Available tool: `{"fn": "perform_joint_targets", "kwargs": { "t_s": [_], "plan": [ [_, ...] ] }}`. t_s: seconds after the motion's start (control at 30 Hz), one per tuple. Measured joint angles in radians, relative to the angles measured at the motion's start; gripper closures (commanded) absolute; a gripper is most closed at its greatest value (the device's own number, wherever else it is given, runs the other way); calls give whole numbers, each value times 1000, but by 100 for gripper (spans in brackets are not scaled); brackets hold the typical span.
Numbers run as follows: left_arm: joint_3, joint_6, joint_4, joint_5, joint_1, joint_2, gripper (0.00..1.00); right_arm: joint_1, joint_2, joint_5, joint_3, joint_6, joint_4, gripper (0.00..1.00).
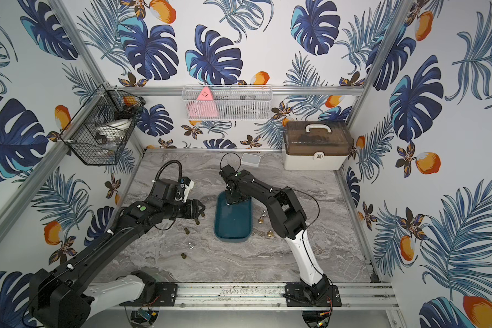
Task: Put the chess pieces into the storage box
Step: Place the chess piece in the storage box.
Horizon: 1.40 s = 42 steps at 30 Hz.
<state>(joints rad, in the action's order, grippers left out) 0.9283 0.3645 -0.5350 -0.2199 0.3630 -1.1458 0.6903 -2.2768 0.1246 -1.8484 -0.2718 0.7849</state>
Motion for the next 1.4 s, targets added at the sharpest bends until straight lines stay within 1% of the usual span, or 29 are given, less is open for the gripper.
{"fn": "perform_joint_targets", "kwargs": {
  "t_s": [0.23, 0.47, 0.6, 0.67, 0.87, 0.97, 1.1, 1.17, 1.3, 1.37, 1.4],
  "plan": [
    [0, 0, 0, 0, 0, -1, 41, 1, -3, -3, -1, 2, -1, 87],
    [0, 0, 0, 6, 0, -5, 41, 2, -10, -6, -11, -5, 2, 83],
    [0, 0, 0, 7, 0, -5, 41, 2, -16, -15, -11, -8, 8, 78],
    [0, 0, 0, 7, 0, -5, 40, 2, -16, -14, -11, -9, 11, 72],
    [0, 0, 0, 7, 0, -5, 40, 2, -13, -14, -26, -9, 22, 64],
    [0, 0, 0, 7, 0, -5, 40, 2, 11, -8, -31, -9, 32, 57],
    [0, 0, 0, 11, 0, -4, 39, 3, 89, -4, -22, -10, 51, 54],
    [0, 1, 1, 21, 0, -1, 39, 3, 152, -2, 12, -19, 53, 52],
    [23, 1, 0, 26, 5, -4, 39, -18, 355, -4, 174, -35, 38, 51],
    [50, -1, 0, 40, 35, -18, 39, -61, 467, -13, 269, -51, 18, 51],
    [66, -7, -2, 50, 69, -27, 39, -96, 521, -21, 317, -58, 9, 51]
  ]
}}
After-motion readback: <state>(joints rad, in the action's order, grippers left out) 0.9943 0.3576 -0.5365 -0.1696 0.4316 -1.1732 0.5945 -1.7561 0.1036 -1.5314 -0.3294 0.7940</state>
